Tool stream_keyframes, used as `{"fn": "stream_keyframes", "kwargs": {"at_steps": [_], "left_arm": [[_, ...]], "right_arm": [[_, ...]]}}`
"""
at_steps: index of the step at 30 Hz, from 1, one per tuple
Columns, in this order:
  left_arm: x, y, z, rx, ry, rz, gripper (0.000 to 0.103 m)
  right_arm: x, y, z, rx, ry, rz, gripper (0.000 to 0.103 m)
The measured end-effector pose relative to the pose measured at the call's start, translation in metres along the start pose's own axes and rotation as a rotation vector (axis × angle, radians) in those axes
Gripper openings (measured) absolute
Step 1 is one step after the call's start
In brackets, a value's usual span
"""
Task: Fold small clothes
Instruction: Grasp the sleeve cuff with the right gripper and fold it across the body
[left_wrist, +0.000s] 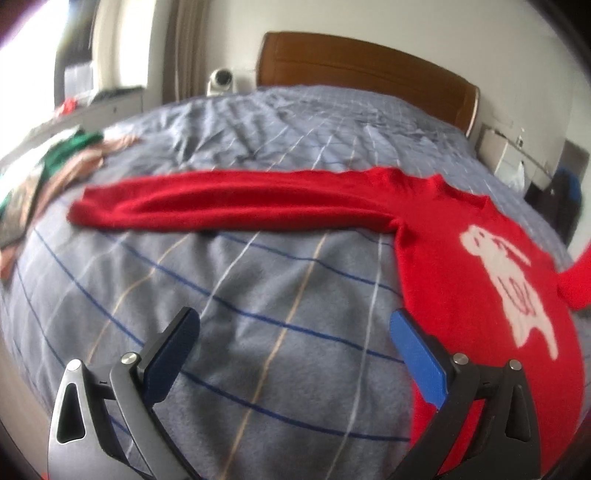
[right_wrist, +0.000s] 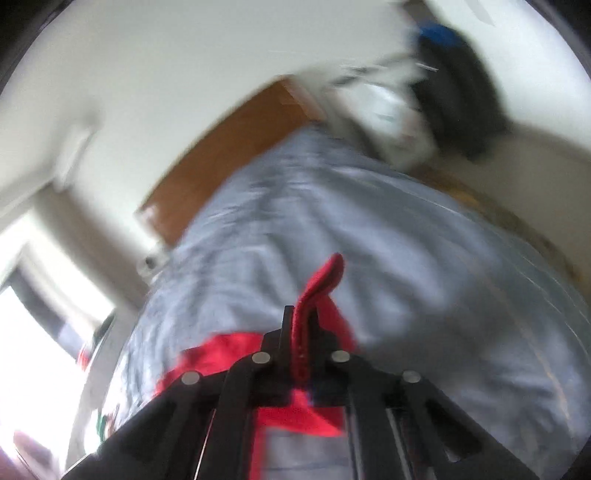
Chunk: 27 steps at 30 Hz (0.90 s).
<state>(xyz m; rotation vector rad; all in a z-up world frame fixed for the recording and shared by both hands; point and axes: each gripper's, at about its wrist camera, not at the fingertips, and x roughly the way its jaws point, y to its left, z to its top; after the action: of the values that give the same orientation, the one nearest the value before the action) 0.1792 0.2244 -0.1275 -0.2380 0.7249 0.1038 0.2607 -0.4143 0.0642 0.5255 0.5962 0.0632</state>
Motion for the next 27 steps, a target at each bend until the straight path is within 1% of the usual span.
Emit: {"fn": "stream_keyframes", "kwargs": {"at_steps": [2, 4, 5, 7, 8, 9, 10, 11, 13, 14, 16, 18, 21, 22, 24, 25, 26, 27], "left_arm": [[0.000, 0.006, 0.000, -0.020, -0.001, -0.004, 0.103], [-0.001, 0.010, 0.000, -0.021, -0.008, 0.009, 0.103], [-0.003, 0.010, -0.003, -0.017, -0.011, 0.017, 0.103], [-0.002, 0.012, -0.004, -0.005, -0.015, 0.036, 0.103], [-0.002, 0.013, -0.005, 0.002, -0.015, 0.046, 0.103], [-0.001, 0.014, -0.005, 0.007, -0.013, 0.057, 0.103], [0.000, 0.015, -0.006, 0.010, -0.011, 0.061, 0.103], [0.001, 0.017, -0.006, 0.010, -0.006, 0.062, 0.103], [0.000, 0.021, -0.007, 0.005, -0.003, 0.060, 0.103], [-0.001, 0.022, -0.007, 0.001, -0.004, 0.060, 0.103], [-0.001, 0.026, -0.006, -0.007, -0.005, 0.056, 0.103], [-0.002, 0.027, -0.006, -0.020, -0.002, 0.050, 0.103], [-0.002, 0.026, -0.006, -0.031, 0.002, 0.039, 0.103], [-0.002, 0.024, -0.006, -0.028, 0.003, 0.034, 0.103], [0.000, 0.018, -0.007, -0.010, 0.005, 0.032, 0.103], [0.000, 0.016, -0.008, -0.001, 0.006, 0.033, 0.103], [0.000, 0.011, -0.009, 0.015, 0.007, 0.034, 0.103], [0.000, 0.008, -0.010, 0.028, 0.007, 0.033, 0.103]], "right_arm": [[0.029, 0.071, 0.000, -0.113, 0.054, 0.087, 0.004], [0.054, 0.128, -0.017, -0.192, 0.115, 0.151, 0.004], [0.071, 0.160, -0.033, -0.234, 0.154, 0.184, 0.004], [0.104, 0.200, -0.057, -0.274, 0.216, 0.228, 0.004], [0.112, 0.209, -0.077, -0.280, 0.237, 0.240, 0.004], [0.132, 0.223, -0.095, -0.282, 0.271, 0.258, 0.005], [0.145, 0.231, -0.110, -0.270, 0.297, 0.283, 0.008], [0.157, 0.232, -0.124, -0.241, 0.340, 0.326, 0.015], [0.186, 0.235, -0.154, -0.137, 0.466, 0.412, 0.076], [0.193, 0.229, -0.166, -0.070, 0.492, 0.450, 0.079], [0.194, 0.215, -0.178, -0.026, 0.513, 0.468, 0.078], [0.180, 0.199, -0.182, -0.051, 0.500, 0.440, 0.078], [0.156, 0.168, -0.175, -0.125, 0.442, 0.351, 0.078], [0.143, 0.149, -0.172, -0.164, 0.409, 0.297, 0.079], [0.121, 0.132, -0.170, -0.251, 0.353, 0.198, 0.079], [0.106, 0.112, -0.173, -0.313, 0.311, 0.129, 0.079], [0.101, 0.103, -0.173, -0.343, 0.290, 0.088, 0.079], [0.087, 0.082, -0.177, -0.379, 0.260, 0.022, 0.079]]}}
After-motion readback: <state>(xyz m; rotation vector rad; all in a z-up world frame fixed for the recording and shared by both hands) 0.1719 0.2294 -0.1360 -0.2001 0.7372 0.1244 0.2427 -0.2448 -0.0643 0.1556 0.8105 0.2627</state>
